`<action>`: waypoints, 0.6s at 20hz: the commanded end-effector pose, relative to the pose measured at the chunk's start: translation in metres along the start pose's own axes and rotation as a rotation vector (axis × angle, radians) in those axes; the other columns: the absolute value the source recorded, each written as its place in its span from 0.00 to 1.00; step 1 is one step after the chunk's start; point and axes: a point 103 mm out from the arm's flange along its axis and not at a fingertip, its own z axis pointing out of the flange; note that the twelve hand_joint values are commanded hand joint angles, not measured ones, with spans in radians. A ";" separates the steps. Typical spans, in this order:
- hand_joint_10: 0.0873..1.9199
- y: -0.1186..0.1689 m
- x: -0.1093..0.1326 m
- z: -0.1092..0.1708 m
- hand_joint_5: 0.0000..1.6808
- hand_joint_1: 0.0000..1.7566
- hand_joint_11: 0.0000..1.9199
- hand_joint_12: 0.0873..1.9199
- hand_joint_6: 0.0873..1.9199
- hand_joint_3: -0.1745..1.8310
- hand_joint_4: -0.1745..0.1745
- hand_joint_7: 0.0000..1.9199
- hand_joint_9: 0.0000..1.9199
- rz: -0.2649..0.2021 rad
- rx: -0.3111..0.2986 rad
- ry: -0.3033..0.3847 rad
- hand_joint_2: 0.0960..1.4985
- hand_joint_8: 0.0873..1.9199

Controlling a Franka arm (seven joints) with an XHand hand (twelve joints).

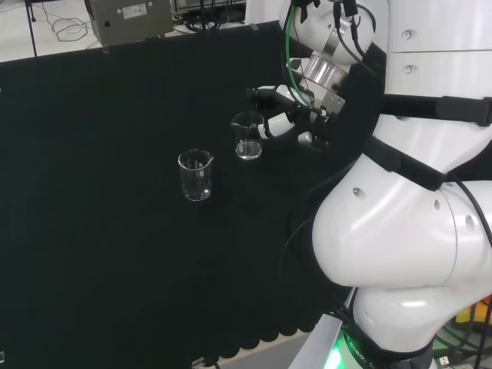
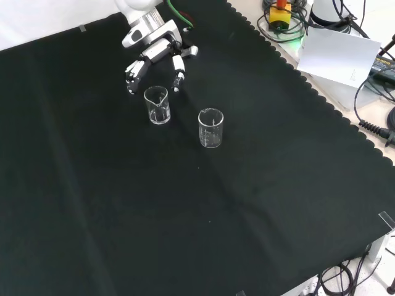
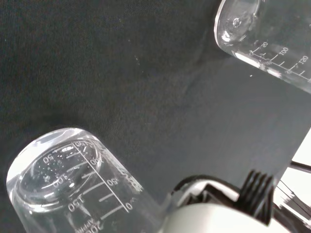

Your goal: Pick up the beaker on the right.

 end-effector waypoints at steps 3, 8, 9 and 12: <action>0.28 0.012 -0.006 0.018 0.28 0.56 0.00 0.66 0.00 0.41 0.41 0.12 0.19 -0.064 -0.033 0.117 0.29 0.28; 0.28 0.015 -0.012 0.031 0.29 0.57 0.00 0.67 0.00 0.43 0.41 0.13 0.21 -0.076 -0.031 0.136 0.27 0.29; 0.28 0.016 -0.012 0.032 0.29 0.57 0.00 0.67 0.00 0.43 0.41 0.13 0.21 -0.075 -0.031 0.137 0.27 0.29; 0.28 0.019 -0.015 0.035 0.30 0.57 0.00 0.68 0.00 0.43 0.40 0.15 0.22 -0.074 -0.047 0.158 0.27 0.29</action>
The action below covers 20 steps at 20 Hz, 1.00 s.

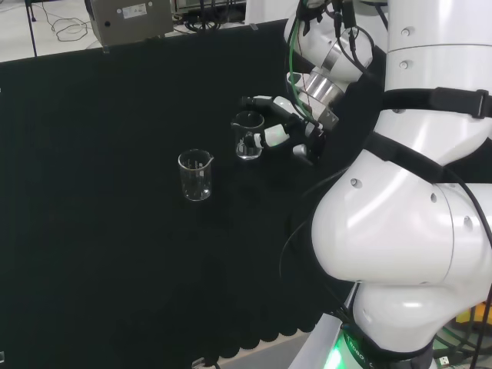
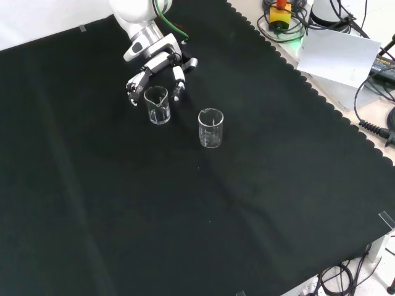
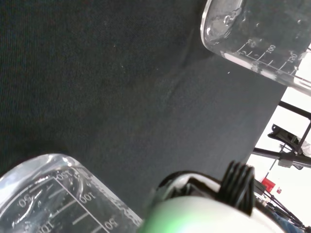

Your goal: Pick up the beaker on the right.

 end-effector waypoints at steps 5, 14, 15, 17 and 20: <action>0.27 0.008 -0.005 0.009 0.36 0.60 0.01 0.69 0.02 0.44 0.41 0.19 0.27 -0.011 -0.037 0.069 0.26 0.31; 0.25 0.013 -0.009 0.017 0.25 0.61 0.02 0.69 0.33 0.45 0.41 0.21 0.28 -0.028 -0.079 0.177 0.26 0.32; 0.25 0.013 -0.009 0.017 0.25 0.61 0.02 0.69 0.34 0.45 0.41 0.21 0.28 -0.029 -0.080 0.181 0.26 0.32; 0.25 0.013 -0.010 0.016 0.24 0.61 0.02 0.69 0.35 0.45 0.41 0.21 0.27 -0.028 -0.086 0.185 0.26 0.32; 0.26 0.015 -0.009 0.016 0.24 0.61 0.02 0.69 0.35 0.45 0.41 0.21 0.27 -0.031 -0.080 0.182 0.25 0.32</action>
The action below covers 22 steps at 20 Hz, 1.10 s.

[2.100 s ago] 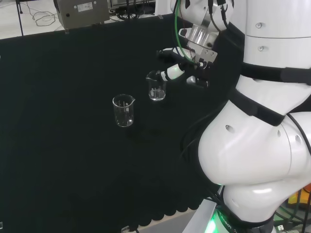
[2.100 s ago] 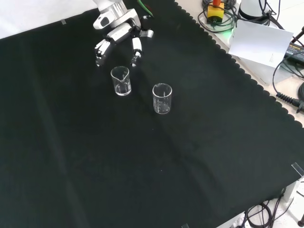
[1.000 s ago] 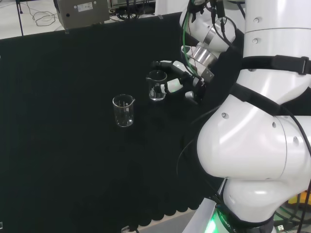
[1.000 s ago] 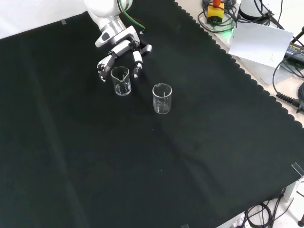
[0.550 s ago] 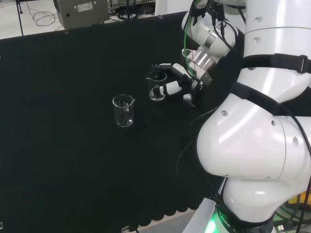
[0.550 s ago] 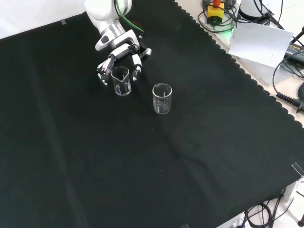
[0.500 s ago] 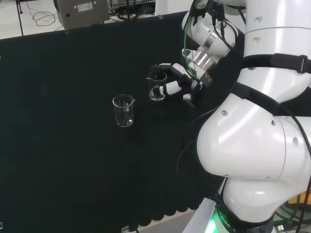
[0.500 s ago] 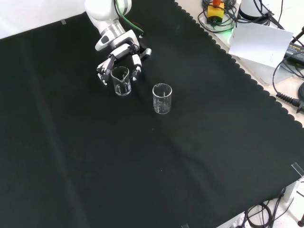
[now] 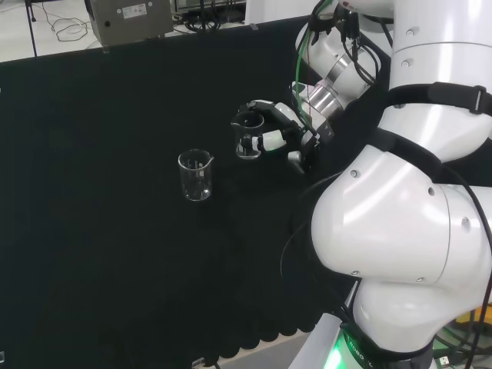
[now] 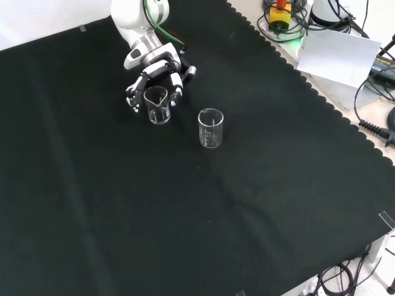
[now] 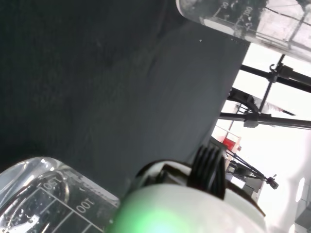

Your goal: Pick up the beaker on the right.

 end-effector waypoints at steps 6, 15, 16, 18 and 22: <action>0.26 0.005 0.004 0.004 0.23 0.62 0.03 0.70 0.35 0.45 0.41 0.21 0.29 0.000 0.022 -0.005 0.25 0.32; 0.25 0.004 -0.001 0.000 0.36 0.65 0.09 0.68 0.48 0.46 0.44 0.28 0.37 -0.017 0.018 0.102 0.28 0.33; 0.25 0.004 -0.002 -0.001 0.37 0.66 0.09 0.68 0.49 0.46 0.45 0.29 0.38 -0.011 0.014 0.100 0.28 0.33; 0.25 0.007 0.000 -0.001 0.43 0.69 0.14 0.67 0.53 0.48 0.45 0.35 0.43 0.025 -0.015 0.044 0.30 0.35; 0.29 0.009 0.011 -0.007 0.62 0.78 0.45 0.51 0.50 0.41 0.11 0.58 0.65 0.059 -0.099 -0.059 0.42 0.43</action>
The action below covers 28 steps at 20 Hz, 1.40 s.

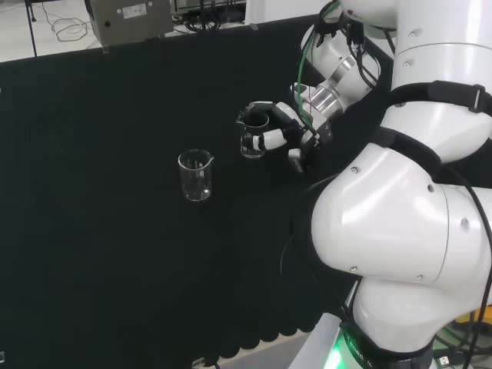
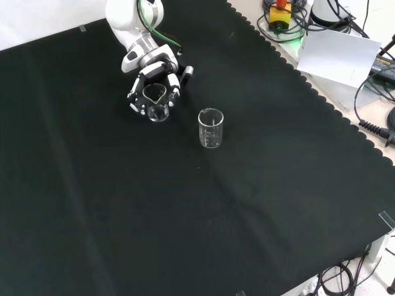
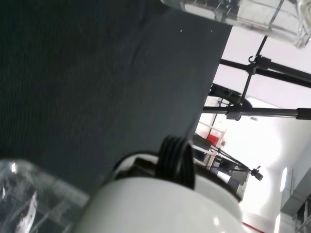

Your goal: Pick up the beaker on the right.

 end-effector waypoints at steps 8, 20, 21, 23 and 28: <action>0.00 0.002 0.062 -0.040 0.77 0.83 0.60 0.38 0.33 0.53 0.00 0.70 0.87 -0.009 -0.057 -0.342 0.26 0.31; 0.00 -0.035 0.102 -0.042 0.79 0.83 0.63 0.37 0.29 0.55 0.00 0.73 0.91 0.020 0.075 -0.459 0.23 0.27; 0.00 -0.041 0.109 -0.035 0.80 0.83 0.64 0.36 0.28 0.55 0.00 0.73 0.91 0.022 0.099 -0.464 0.23 0.26; 0.00 -0.045 0.116 -0.030 0.80 0.83 0.64 0.36 0.27 0.55 0.00 0.74 0.91 0.024 0.121 -0.466 0.22 0.24; 0.00 -0.052 0.142 -0.016 0.82 0.83 0.65 0.35 0.21 0.55 0.00 0.77 0.92 0.021 0.163 -0.501 0.22 0.18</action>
